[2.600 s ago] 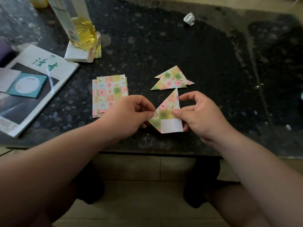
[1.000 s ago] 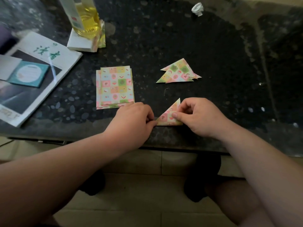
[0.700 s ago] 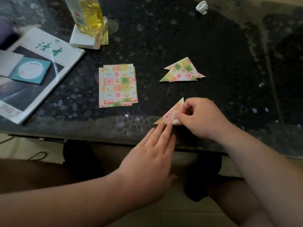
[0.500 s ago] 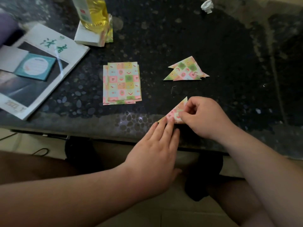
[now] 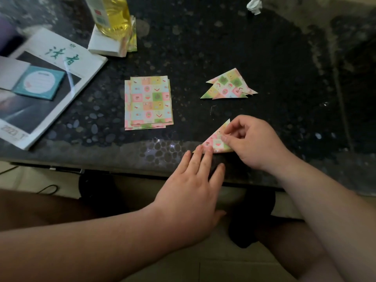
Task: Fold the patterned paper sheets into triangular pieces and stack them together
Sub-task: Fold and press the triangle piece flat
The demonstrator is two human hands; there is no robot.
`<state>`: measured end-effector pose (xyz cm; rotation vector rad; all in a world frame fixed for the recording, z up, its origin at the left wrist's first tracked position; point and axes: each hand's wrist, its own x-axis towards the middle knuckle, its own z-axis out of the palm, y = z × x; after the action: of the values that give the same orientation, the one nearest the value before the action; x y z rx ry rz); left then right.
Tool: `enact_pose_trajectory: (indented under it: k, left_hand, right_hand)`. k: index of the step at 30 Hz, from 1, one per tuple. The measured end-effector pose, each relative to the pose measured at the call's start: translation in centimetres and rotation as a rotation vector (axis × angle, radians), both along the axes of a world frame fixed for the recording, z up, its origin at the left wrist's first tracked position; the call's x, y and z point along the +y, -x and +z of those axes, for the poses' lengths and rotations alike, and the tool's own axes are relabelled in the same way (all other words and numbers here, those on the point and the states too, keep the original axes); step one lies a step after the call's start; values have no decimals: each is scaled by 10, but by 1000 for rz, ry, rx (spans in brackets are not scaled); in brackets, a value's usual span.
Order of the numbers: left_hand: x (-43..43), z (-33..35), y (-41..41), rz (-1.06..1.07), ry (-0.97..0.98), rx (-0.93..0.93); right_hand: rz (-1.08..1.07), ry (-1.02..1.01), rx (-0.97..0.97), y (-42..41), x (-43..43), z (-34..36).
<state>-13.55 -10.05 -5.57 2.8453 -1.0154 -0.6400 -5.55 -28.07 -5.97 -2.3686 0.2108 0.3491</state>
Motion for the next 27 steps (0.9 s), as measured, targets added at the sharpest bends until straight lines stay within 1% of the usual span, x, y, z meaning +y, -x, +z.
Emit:
enact_pose_trajectory:
  k: [9,13,18,21,27]
  left_hand:
    - [-1,1,1,-13,-57,2]
    - [2,-2,-1,29,-36,4]
    - [2,-4,-3,42,-61,13]
    - [3,-6,-6,68,-28,20]
    - [6,-10,-9,92,37,-34]
  right_hand:
    - [-4,52,-22,2,1,2]
    - [3,70,-27,1,2,3]
    - [16,87,-19,1,2,3]
    - [13,84,-23,1,2,2]
    - [33,87,-13,1,0,3]
